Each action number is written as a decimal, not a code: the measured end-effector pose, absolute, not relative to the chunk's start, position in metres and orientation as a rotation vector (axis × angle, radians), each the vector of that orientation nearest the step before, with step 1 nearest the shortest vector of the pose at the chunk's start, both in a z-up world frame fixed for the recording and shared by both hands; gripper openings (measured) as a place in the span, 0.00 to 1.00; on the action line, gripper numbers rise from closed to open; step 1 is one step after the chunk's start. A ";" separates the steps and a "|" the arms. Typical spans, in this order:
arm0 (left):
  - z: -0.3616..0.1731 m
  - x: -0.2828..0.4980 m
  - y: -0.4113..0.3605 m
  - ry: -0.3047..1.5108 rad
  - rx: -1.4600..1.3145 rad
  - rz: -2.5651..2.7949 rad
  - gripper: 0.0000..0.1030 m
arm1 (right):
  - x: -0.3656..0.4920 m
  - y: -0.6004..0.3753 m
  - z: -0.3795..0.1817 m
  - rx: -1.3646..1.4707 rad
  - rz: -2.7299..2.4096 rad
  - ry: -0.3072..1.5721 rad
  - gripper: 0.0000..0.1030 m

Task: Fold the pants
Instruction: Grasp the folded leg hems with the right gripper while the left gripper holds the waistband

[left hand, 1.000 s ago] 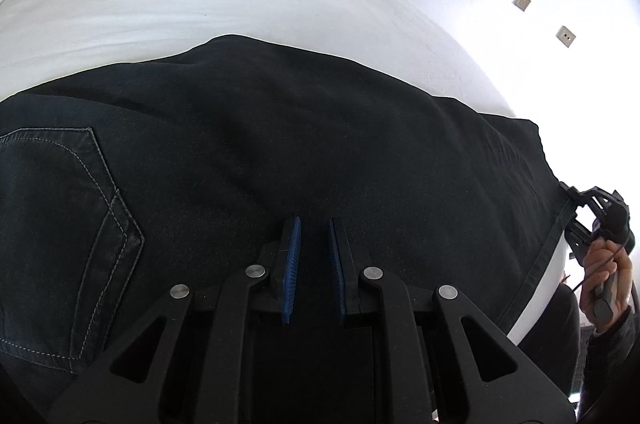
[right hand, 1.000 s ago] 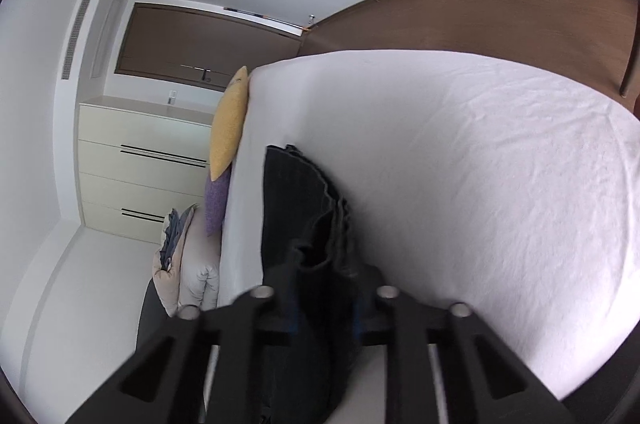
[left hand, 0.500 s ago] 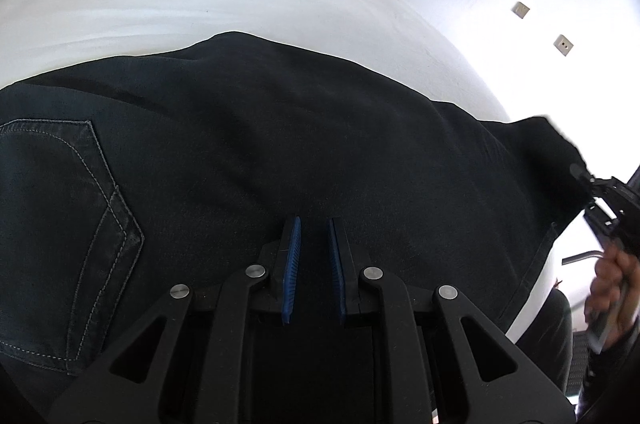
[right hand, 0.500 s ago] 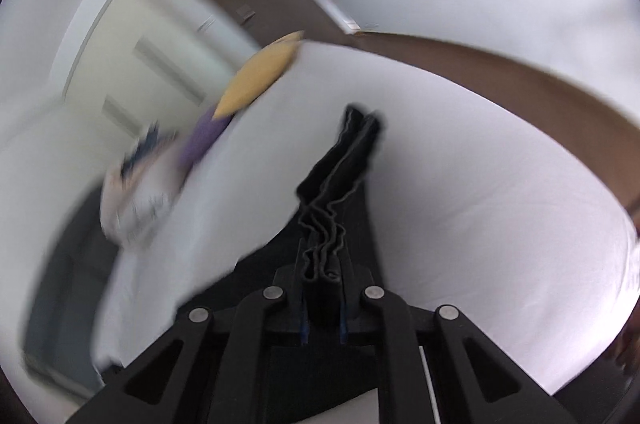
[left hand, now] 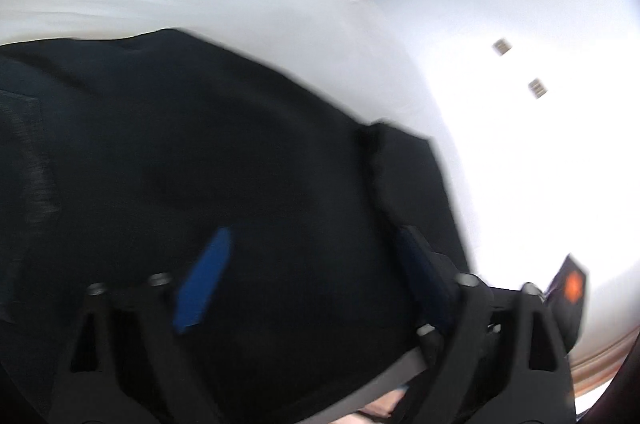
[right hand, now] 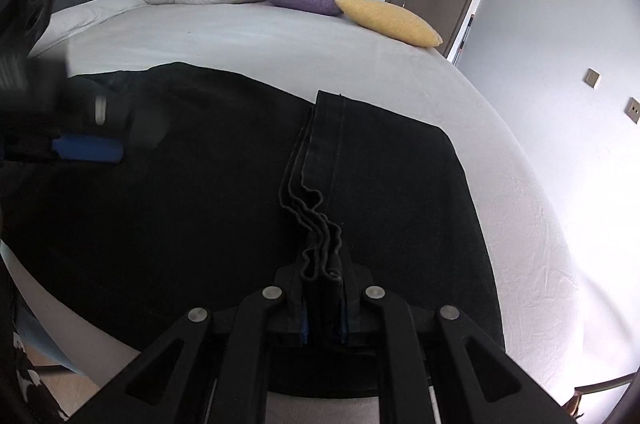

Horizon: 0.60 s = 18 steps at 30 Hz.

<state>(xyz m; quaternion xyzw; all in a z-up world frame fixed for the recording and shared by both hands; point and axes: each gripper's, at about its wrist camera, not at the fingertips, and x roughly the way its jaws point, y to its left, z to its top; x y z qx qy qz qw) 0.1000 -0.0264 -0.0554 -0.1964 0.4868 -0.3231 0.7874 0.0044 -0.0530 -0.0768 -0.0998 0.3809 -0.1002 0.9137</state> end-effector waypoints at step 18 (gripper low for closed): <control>-0.066 0.162 -0.079 1.298 -0.409 -0.767 0.25 | -0.033 -0.018 -0.051 -0.266 -0.156 0.659 0.12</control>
